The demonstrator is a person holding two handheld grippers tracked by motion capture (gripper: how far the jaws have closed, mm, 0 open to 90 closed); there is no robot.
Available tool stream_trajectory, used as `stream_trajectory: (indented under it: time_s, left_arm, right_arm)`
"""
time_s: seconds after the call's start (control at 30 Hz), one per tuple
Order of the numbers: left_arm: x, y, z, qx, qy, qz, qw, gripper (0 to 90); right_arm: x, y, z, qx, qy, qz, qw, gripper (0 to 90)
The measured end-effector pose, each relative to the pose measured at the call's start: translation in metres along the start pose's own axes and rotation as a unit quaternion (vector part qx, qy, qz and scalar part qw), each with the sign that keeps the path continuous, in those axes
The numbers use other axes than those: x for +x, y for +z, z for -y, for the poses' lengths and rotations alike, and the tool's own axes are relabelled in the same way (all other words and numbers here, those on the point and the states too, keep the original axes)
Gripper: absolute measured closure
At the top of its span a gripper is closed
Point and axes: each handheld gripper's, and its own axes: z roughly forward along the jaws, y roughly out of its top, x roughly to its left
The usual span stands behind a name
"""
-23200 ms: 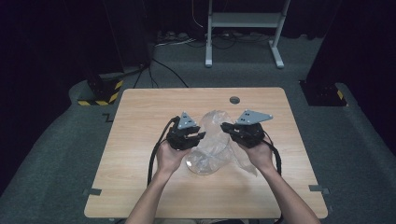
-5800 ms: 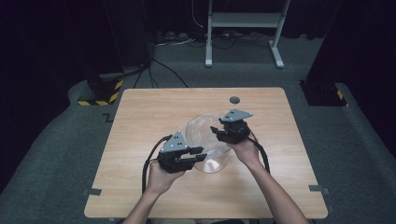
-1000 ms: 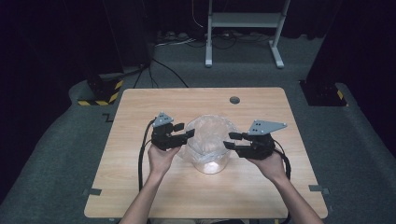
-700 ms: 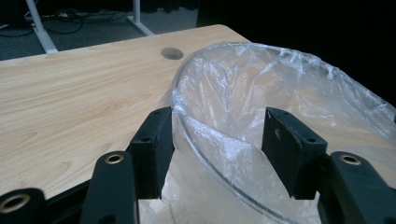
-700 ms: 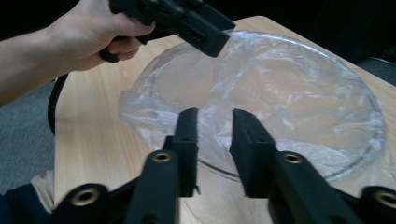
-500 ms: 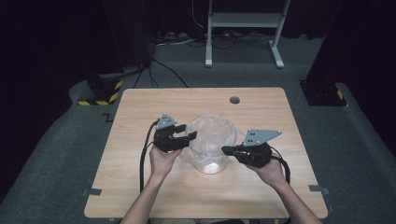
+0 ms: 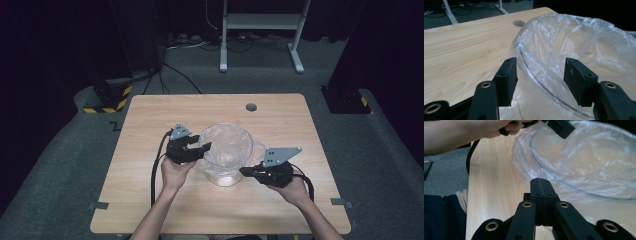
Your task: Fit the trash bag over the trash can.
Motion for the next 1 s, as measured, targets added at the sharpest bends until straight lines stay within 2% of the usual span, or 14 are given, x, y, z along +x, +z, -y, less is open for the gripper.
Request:
stream_trajectory:
  time_s: [0.17,0.27,0.3,0.33,0.5,0.53,0.6,0.7,0.73,0.77,0.8,0.83,0.87,1.0]
  left_arm:
    - [0.001,-0.004,0.004,-0.009,-0.006,0.007,0.9999,44.0]
    - [0.001,-0.008,0.006,-0.016,-0.005,0.009,0.9998,43.2]
    - [0.001,-0.010,0.007,-0.018,-0.004,0.009,0.9998,43.2]
    - [0.002,-0.016,0.008,-0.027,-0.005,0.011,0.9996,42.9]
    - [0.002,-0.026,0.011,-0.043,-0.007,0.016,0.9989,42.1]
    - [0.002,-0.030,0.012,-0.048,-0.008,0.020,0.9986,41.9]
    - [0.001,-0.033,0.014,-0.053,-0.009,0.026,0.9982,41.2]
    - [-0.002,-0.039,0.018,-0.054,-0.005,0.034,0.9979,39.8]
    - [-0.002,-0.039,0.018,-0.054,-0.005,0.034,0.9979,39.4]
    - [-0.005,-0.044,0.022,-0.056,-0.005,0.043,0.9975,38.8]
    - [-0.005,-0.044,0.022,-0.056,-0.005,0.043,0.9975,38.1]
    - [-0.007,-0.048,0.025,-0.059,-0.009,0.052,0.9969,38.1]
    - [-0.009,-0.051,0.027,-0.063,-0.009,0.057,0.9964,36.8]
    - [-0.023,-0.061,0.037,-0.070,0.000,0.062,0.9957,35.6]
  right_arm:
    - [-0.006,0.010,0.011,0.030,0.012,0.007,0.9995,89.9]
    - [-0.007,0.010,0.012,0.027,0.020,0.009,0.9994,81.7]
    - [-0.007,0.010,0.012,0.027,0.020,0.009,0.9994,81.7]
    - [-0.005,0.007,0.008,0.013,0.015,0.011,0.9997,75.9]
    - [-0.001,-0.002,0.000,-0.015,0.005,0.015,0.9998,71.2]
    - [-0.001,-0.006,-0.004,-0.029,0.006,0.006,0.9995,70.3]
    - [-0.002,-0.008,-0.007,-0.037,0.006,0.009,0.9992,67.6]
    - [-0.007,-0.009,-0.013,-0.049,0.011,0.037,0.9980,63.3]
    - [-0.007,-0.009,-0.013,-0.049,0.011,0.037,0.9980,63.3]
    - [-0.012,-0.008,-0.017,-0.054,0.022,0.071,0.9957,60.2]
    - [-0.012,-0.008,-0.017,-0.054,0.022,0.071,0.9957,60.2]
    - [-0.015,-0.007,-0.019,-0.056,0.029,0.088,0.9941,59.9]
    - [-0.025,-0.002,-0.023,-0.065,0.047,0.112,0.9905,58.6]
    - [-0.039,0.010,-0.027,-0.060,0.070,0.148,0.9847,57.2]
